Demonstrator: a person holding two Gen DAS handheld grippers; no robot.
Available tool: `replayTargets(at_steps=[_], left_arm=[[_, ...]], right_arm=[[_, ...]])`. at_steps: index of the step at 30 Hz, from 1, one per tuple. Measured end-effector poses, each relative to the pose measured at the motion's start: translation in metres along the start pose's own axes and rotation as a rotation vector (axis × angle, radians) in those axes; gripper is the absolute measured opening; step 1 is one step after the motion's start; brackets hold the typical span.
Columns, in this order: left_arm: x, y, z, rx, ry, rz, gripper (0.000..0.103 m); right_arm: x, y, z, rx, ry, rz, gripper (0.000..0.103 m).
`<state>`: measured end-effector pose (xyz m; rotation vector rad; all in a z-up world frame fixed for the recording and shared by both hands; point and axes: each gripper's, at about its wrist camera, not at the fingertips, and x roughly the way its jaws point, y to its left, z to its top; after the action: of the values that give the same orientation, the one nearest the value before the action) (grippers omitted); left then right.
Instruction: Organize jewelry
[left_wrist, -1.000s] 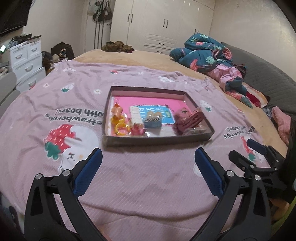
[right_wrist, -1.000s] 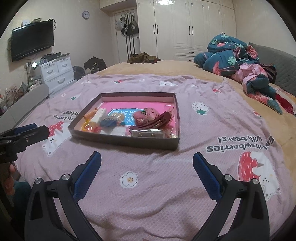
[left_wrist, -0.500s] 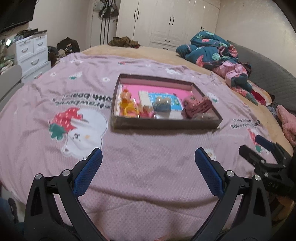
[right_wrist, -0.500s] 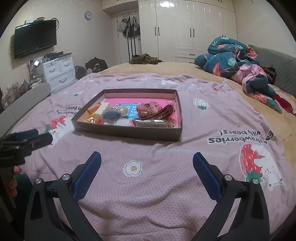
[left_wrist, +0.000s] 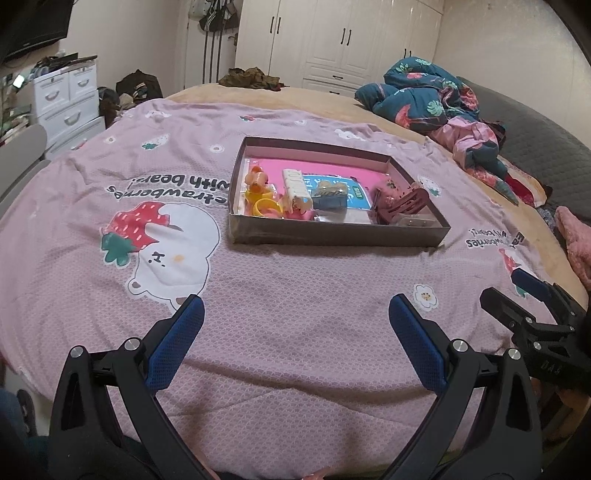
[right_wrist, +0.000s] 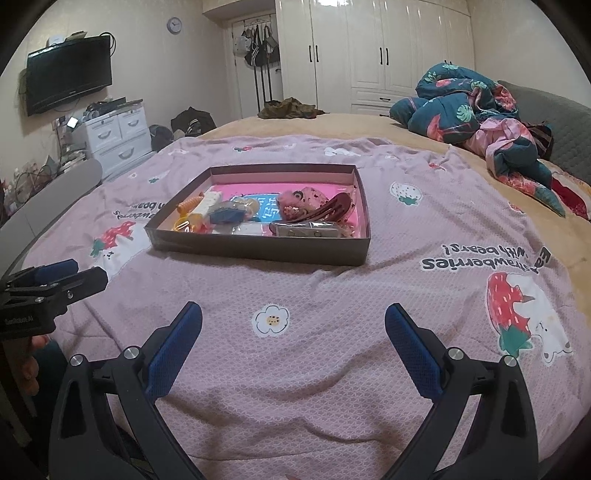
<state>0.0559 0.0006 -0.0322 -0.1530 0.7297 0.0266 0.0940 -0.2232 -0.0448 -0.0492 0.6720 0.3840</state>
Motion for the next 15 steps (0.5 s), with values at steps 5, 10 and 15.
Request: replayTargets(at_steps=[5, 10, 15], left_arm=[[-0.0001, 0.0002, 0.0000, -0.002, -0.001, -0.001, 0.094], [-0.0009, 0.0004, 0.0007, -0.004, -0.001, 0.002, 0.094], [-0.0019, 0.0015, 0.0015, -0.005, -0.002, 0.007, 0.094]], right_arm=[[-0.0005, 0.0001, 0.0007, 0.000, 0.002, 0.001, 0.099], [0.0003, 0.0003, 0.0007, -0.001, 0.009, 0.004, 0.099], [0.0009, 0.0011, -0.0002, -0.003, 0.013, 0.008, 0.099]])
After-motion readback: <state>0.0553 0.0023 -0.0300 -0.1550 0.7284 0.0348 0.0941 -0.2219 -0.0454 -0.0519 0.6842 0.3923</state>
